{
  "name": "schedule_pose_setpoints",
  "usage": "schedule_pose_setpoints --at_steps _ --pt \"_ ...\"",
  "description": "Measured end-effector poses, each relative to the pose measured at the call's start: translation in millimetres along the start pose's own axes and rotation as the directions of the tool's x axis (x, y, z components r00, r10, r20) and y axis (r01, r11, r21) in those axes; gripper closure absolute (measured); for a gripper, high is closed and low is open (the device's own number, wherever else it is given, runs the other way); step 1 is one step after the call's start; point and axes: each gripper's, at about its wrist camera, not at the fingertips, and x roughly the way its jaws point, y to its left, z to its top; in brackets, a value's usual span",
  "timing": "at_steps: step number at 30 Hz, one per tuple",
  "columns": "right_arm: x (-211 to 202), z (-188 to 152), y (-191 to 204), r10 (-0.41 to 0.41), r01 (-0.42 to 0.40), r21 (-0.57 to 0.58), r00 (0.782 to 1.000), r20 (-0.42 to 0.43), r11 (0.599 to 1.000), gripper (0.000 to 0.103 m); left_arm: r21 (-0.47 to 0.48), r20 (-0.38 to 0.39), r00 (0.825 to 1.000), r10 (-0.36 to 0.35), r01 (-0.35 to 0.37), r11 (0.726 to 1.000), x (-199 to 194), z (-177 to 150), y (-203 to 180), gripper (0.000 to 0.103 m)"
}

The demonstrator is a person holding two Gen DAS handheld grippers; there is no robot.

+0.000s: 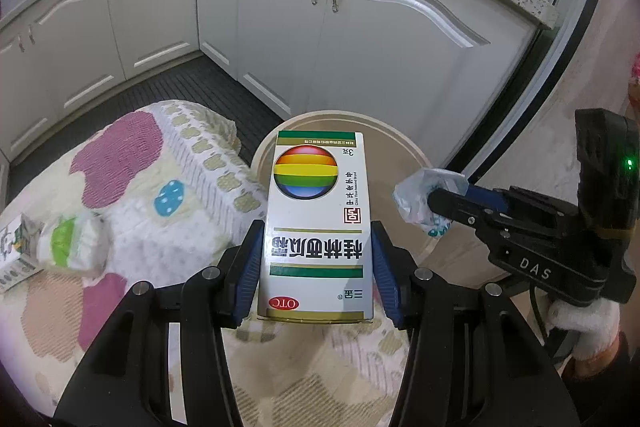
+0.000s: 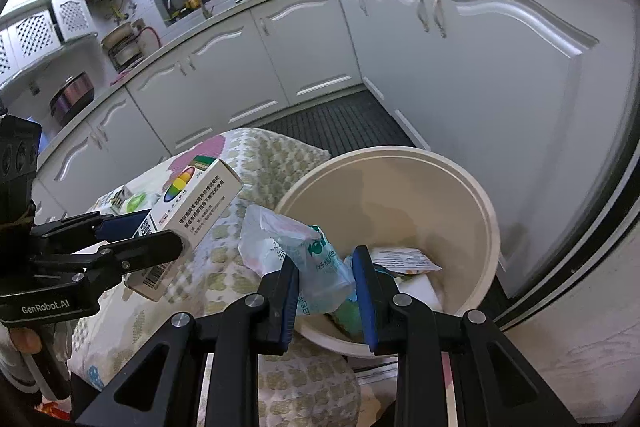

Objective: Collect trash
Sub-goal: 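Carry the rainbow box and plastic bag over the beige bin with both tools, then open both tools to drop box and bag into the bin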

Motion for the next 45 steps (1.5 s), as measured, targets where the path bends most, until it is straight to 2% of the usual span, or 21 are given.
schedule_pose_setpoints --at_steps 16,30,39,45 --pt "26.4 -3.3 -28.6 -0.059 0.061 0.061 0.998 -0.036 0.996 0.078 -0.011 -0.040 0.999 0.008 -0.009 1.000 43.3 13.3 -11.2 0.054" --pt "58.6 0.2 -36.2 -0.112 0.119 0.068 0.989 -0.096 0.991 0.078 -0.023 -0.066 0.998 0.013 -0.014 1.000 67.9 19.1 -10.7 0.054" --pt "66.3 -0.9 -41.2 -0.138 0.148 0.072 0.983 -0.120 0.986 0.062 -0.056 -0.079 0.997 -0.008 0.003 0.998 74.1 19.2 -7.1 0.053" --pt "64.0 -3.1 -41.4 -0.137 0.147 0.079 0.983 -0.121 0.986 0.061 -0.054 -0.086 0.996 -0.012 0.007 0.999 74.5 17.8 -6.7 0.052"
